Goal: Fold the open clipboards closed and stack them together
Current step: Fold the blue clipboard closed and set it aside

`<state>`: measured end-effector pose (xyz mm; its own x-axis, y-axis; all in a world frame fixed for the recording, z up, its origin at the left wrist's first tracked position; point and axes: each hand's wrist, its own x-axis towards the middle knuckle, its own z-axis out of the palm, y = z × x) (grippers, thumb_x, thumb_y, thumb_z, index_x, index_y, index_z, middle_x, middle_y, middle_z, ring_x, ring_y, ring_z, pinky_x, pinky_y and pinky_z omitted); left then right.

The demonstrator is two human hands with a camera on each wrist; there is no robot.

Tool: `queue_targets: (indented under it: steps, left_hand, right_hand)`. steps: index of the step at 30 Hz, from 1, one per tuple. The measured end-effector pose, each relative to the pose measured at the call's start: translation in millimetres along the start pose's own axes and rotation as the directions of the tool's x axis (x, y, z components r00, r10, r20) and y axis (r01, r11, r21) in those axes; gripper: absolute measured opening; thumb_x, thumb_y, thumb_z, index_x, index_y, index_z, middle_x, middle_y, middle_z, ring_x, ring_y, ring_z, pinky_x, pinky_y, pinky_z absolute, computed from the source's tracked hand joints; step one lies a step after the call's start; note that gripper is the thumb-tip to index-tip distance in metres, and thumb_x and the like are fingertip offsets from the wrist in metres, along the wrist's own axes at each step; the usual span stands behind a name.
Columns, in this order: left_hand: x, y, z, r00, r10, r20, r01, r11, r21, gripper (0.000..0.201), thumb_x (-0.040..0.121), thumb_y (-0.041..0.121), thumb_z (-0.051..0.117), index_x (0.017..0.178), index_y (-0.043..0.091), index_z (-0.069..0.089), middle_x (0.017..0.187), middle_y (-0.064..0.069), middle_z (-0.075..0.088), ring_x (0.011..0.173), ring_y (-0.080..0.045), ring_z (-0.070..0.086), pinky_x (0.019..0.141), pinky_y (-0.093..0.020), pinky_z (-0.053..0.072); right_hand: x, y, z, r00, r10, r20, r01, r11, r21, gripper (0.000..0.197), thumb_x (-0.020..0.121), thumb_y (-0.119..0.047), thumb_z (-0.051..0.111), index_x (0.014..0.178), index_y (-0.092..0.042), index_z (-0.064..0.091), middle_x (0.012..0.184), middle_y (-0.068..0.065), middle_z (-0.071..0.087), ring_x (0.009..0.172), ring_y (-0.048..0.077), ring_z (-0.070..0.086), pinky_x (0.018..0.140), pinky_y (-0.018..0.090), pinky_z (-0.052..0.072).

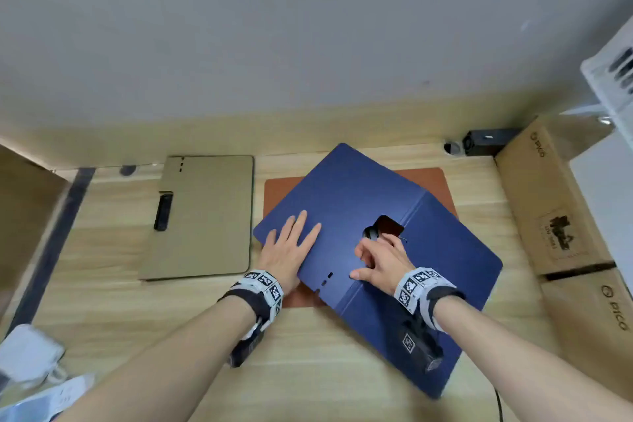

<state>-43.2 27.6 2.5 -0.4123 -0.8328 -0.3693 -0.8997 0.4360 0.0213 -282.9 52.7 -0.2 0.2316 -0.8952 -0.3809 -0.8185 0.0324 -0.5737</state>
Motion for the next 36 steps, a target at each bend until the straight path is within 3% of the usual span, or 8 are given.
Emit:
queue_targets:
  steps: [7, 10, 13, 17, 24, 28, 32, 36]
  left_hand:
    - [-53, -7, 39, 0.976, -0.047, 0.214, 0.043, 0.999, 0.021, 0.097, 0.089, -0.004, 0.052, 0.153, 0.035, -0.009, 0.163, -0.004, -0.019, 0.149, -0.039, -0.009, 0.112, -0.064, 0.020]
    - [-56, 2, 45, 0.948, -0.076, 0.309, 0.074, 0.997, 0.020, 0.103, 0.083, -0.009, 0.056, 0.154, 0.031, -0.007, 0.163, -0.006, -0.019, 0.148, -0.044, -0.009, 0.111, -0.066, 0.020]
    - [-51, 9, 40, 0.932, -0.086, 0.353, 0.084, 0.996, 0.020, 0.106, 0.080, -0.004, 0.063, 0.155, 0.030, -0.004, 0.163, -0.008, -0.015, 0.147, -0.046, -0.004, 0.109, -0.066, 0.025]
    - [-39, 11, 17, 0.905, -0.082, 0.417, 0.096, 0.995, -0.012, 0.091, 0.085, 0.009, 0.063, 0.153, 0.030, 0.007, 0.162, -0.009, 0.000, 0.144, -0.046, 0.010, 0.105, -0.064, 0.034]
    - [-22, 9, -59, 0.902, 0.052, 0.428, -0.085, 0.995, 0.057, 0.059, 0.083, 0.020, 0.059, 0.140, 0.019, 0.044, 0.126, -0.011, 0.055, 0.115, -0.032, 0.055, 0.090, -0.038, 0.050]
    - [-17, 3, -111, 0.884, 0.075, 0.461, -0.138, 0.985, 0.104, 0.059, 0.084, 0.013, 0.049, 0.142, 0.022, 0.047, 0.130, -0.011, 0.056, 0.116, -0.033, 0.055, 0.085, -0.034, 0.047]
    - [-13, -5, -155, 0.900, 0.089, 0.426, -0.120, 0.992, 0.047, 0.028, 0.077, 0.007, 0.046, 0.090, 0.029, 0.058, 0.087, -0.003, 0.054, 0.074, -0.027, 0.046, 0.065, -0.032, 0.038]
    - [-8, -16, -191, 0.951, 0.103, 0.292, -0.108, 0.994, 0.001, 0.022, 0.082, 0.006, 0.047, 0.083, 0.027, 0.050, 0.083, -0.005, 0.048, 0.068, -0.026, 0.042, 0.065, -0.032, 0.035]
  right_hand:
    - [12, -25, 31, 0.990, -0.134, 0.039, 0.139, 0.968, -0.210, 0.029, 0.079, -0.042, 0.068, 0.105, -0.034, 0.059, 0.093, -0.016, 0.054, 0.103, 0.012, 0.040, 0.114, 0.040, 0.017]
    - [-2, -24, 41, 0.993, -0.094, 0.076, 0.108, 0.973, -0.206, 0.056, 0.074, -0.057, 0.066, 0.124, -0.036, 0.051, 0.121, -0.011, 0.049, 0.120, 0.018, 0.037, 0.104, 0.035, 0.029]
    - [-25, -19, 42, 0.988, -0.031, 0.152, 0.058, 0.983, -0.177, 0.101, 0.063, -0.067, 0.070, 0.147, -0.029, 0.028, 0.153, -0.005, 0.027, 0.139, 0.020, 0.022, 0.112, 0.037, 0.025]
    - [-53, -8, 34, 0.978, 0.046, 0.202, 0.020, 0.950, -0.310, 0.119, 0.061, -0.063, 0.075, 0.154, -0.024, 0.010, 0.161, -0.003, 0.009, 0.146, 0.020, 0.010, 0.118, 0.038, 0.018]
    - [-70, -28, -18, 0.979, 0.117, 0.168, -0.073, 0.966, -0.246, 0.086, 0.069, -0.051, 0.069, 0.145, -0.029, 0.035, 0.152, -0.013, 0.031, 0.138, 0.014, 0.034, 0.108, 0.034, 0.037]
    - [-70, -45, -64, 0.982, 0.128, 0.141, -0.092, 0.968, -0.235, 0.068, 0.065, -0.056, 0.067, 0.129, -0.037, 0.053, 0.127, -0.019, 0.056, 0.116, 0.010, 0.055, 0.095, 0.033, 0.048]
    - [-69, -68, -114, 0.987, 0.134, 0.094, -0.112, 0.972, -0.206, 0.052, 0.069, -0.053, 0.070, 0.117, -0.036, 0.067, 0.115, -0.020, 0.067, 0.097, 0.000, 0.062, 0.086, 0.026, 0.052]
    - [-63, -88, -153, 0.993, 0.118, -0.015, -0.118, 0.966, -0.229, 0.040, 0.074, -0.051, 0.067, 0.110, -0.033, 0.072, 0.109, -0.016, 0.072, 0.094, 0.005, 0.066, 0.087, 0.030, 0.054]
